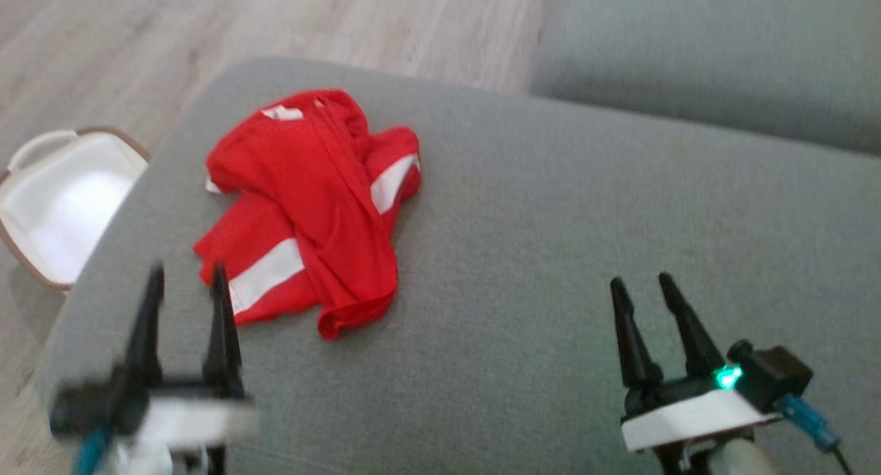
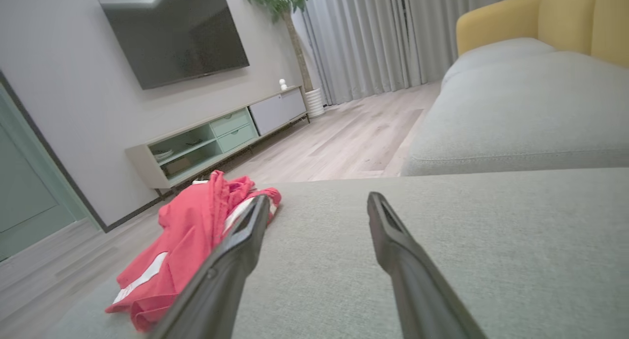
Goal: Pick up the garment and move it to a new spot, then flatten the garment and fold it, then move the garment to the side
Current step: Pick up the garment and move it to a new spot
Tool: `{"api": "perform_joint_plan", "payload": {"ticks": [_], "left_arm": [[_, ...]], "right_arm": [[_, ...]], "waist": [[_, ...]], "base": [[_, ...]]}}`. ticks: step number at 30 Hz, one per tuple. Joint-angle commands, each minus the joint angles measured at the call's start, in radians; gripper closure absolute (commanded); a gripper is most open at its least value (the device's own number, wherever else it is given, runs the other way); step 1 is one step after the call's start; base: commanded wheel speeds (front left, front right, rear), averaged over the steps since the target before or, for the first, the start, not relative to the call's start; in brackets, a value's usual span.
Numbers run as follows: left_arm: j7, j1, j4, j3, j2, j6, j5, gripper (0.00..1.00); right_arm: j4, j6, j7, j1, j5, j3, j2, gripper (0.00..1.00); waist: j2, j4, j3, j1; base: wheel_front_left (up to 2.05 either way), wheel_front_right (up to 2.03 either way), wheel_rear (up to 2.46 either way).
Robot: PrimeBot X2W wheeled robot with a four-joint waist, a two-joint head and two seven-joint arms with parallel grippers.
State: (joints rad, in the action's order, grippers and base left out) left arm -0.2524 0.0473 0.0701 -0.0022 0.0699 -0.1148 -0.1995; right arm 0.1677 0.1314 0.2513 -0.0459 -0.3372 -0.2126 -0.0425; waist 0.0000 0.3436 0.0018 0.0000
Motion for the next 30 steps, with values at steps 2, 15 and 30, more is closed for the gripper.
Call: {"api": "perform_joint_plan", "payload": {"ticks": [2, 15, 30], "left_arm": [[-0.008, -0.184, 0.029, 0.01, 0.079, -0.01, 0.022, 0.0], [0.326, -0.814, 0.421, -0.384, 0.437, -0.016, -0.15, 0.0], [0.558, -1.096, 0.787, -0.644, 0.491, -0.016, -0.415, 0.0]], "right_arm": [[-0.044, -0.001, 0.01, 0.072, 0.027, 0.0, -0.008, 0.0], [-0.11, -0.001, 0.01, 0.166, 0.128, 0.074, -0.008, 0.0], [-0.149, -0.001, 0.01, 0.22, 0.15, 0.09, -0.008, 0.0]], "waist": [[0.0, -0.049, 0.093, 0.0], [0.0, -0.134, 0.313, 0.0], [0.0, -0.231, 0.442, 0.0]], "base": [[0.0, 0.0, 0.0], [0.0, 0.0, 0.0], [0.0, 0.0, 0.0]]}}
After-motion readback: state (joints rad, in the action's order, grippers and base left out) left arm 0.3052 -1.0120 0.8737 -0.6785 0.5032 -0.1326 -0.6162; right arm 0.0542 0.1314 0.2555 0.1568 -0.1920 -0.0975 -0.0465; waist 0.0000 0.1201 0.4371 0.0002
